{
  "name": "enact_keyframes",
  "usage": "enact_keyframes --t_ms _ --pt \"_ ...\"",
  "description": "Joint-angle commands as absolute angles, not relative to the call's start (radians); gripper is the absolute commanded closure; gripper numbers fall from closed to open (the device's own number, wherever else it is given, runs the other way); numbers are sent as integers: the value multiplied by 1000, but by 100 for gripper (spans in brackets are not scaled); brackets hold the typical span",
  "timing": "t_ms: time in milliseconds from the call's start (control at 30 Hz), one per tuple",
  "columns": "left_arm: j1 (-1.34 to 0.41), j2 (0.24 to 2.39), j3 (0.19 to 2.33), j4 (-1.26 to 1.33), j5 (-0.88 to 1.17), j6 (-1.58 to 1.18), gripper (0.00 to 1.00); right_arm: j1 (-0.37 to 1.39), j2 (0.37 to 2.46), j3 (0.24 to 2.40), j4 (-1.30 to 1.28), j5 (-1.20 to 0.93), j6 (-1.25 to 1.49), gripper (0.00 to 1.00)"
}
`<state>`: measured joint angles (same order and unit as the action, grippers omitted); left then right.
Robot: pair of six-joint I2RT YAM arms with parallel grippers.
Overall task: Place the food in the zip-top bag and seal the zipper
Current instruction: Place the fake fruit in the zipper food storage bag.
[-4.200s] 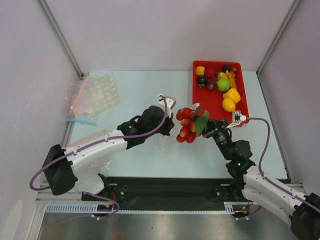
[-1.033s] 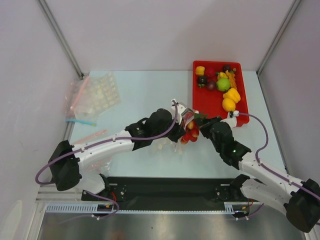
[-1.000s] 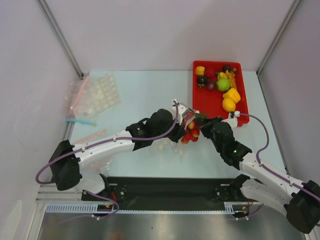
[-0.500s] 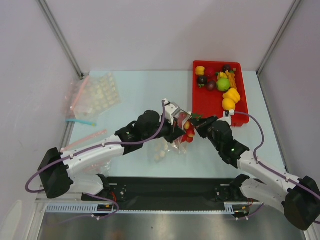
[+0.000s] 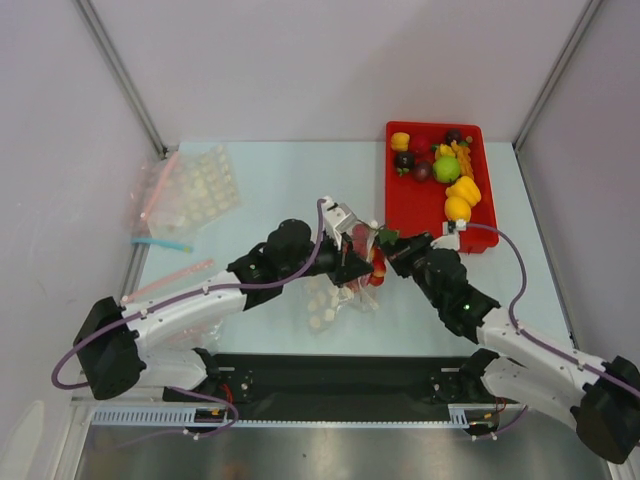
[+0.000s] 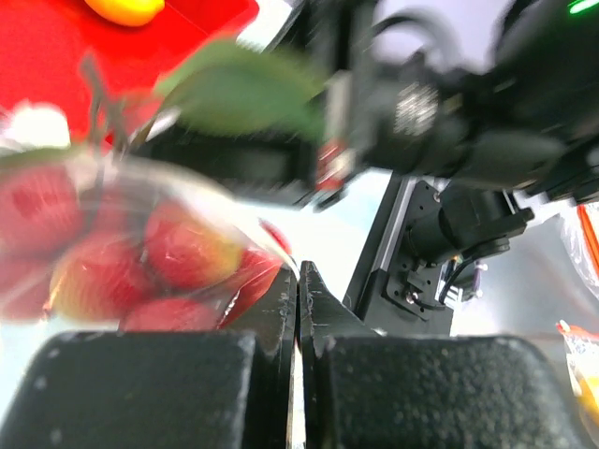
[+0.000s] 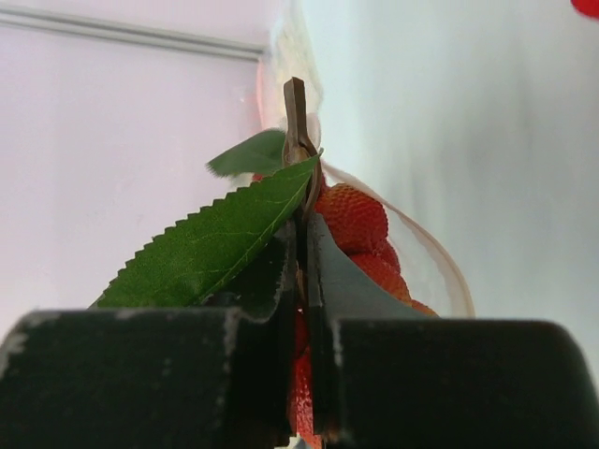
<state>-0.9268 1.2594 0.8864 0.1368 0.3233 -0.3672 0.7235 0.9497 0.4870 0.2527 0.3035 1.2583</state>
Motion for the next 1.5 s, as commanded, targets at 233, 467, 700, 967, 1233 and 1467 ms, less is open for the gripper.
enact_keyframes --t_ms 233,467,700,967,1233,1467 --pt "-962 1301 968 120 307 -261 100 640 853 494 256 210 1305 100" --pt "-959 1233 917 187 318 -258 100 647 1052 558 325 9 1270 100" --pt "-904 1227 861 265 351 -317 100 722 1088 574 368 32 1230 100" --pt "-876 1183 816 298 301 -327 100 747 1094 555 436 11 1216 100" --pt "-873 1147 759 356 169 -266 100 744 1003 542 462 -74 1235 100" --pt "-874 1152 704 498 176 -203 100 782 1034 554 480 -115 1226 100"
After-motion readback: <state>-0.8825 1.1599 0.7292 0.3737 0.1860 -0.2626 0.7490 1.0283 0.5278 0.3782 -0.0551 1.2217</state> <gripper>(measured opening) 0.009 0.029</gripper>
